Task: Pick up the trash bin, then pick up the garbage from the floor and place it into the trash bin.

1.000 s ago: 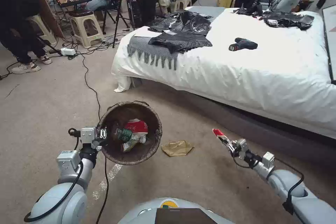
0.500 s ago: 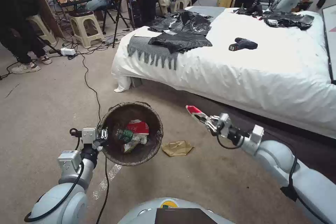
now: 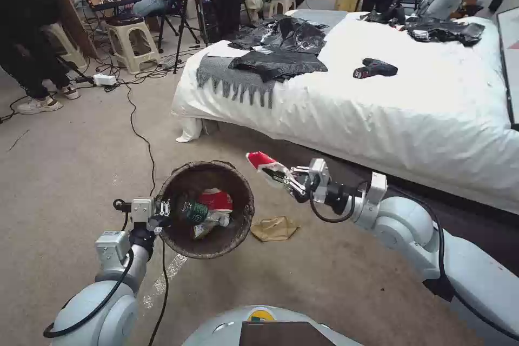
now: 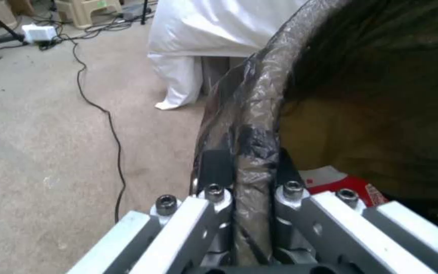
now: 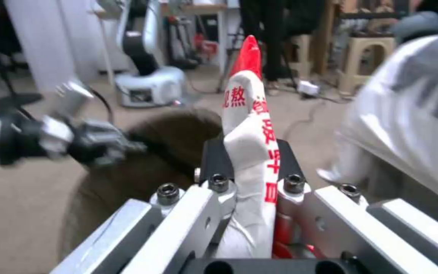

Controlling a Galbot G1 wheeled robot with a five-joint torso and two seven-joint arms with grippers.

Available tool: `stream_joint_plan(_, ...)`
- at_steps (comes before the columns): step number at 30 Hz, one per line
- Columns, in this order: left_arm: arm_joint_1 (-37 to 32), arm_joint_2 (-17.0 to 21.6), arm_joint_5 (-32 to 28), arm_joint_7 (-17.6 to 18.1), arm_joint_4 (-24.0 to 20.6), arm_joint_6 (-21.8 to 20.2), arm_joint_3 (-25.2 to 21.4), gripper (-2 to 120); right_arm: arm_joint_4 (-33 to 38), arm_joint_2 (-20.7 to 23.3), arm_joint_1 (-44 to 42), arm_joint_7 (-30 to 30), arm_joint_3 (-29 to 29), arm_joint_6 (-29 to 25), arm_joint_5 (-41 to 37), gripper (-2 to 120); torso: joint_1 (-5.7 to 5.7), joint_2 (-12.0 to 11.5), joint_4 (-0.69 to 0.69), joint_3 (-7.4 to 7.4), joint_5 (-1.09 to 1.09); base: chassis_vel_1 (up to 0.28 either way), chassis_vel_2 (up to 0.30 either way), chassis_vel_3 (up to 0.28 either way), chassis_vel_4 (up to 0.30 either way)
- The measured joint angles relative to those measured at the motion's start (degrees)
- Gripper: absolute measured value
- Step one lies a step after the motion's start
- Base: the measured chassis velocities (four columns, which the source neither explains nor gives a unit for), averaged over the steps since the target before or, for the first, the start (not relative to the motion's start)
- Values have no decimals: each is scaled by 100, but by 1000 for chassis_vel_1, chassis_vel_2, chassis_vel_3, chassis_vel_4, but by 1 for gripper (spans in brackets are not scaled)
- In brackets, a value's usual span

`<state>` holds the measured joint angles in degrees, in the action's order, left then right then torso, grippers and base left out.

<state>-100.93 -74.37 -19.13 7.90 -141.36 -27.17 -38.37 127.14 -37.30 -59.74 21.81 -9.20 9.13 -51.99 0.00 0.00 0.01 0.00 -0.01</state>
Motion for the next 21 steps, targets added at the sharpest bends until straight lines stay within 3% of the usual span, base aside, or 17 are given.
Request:
stream_joint_plan(6, 37, 86, -41, 1, 33, -48, -5, 3, 233, -37, 761, -294, 699, 134, -321, 2, 0, 0, -1, 0, 0, 0, 0, 0, 0)
stream_joint_plan(21, 131, 138, -100, -1, 164, -146, 46, 3, 517, -154, 1646, -568, 1574, 373, -547, 2, 0, 0, 0, 0, 1, 0, 0, 0, 0)
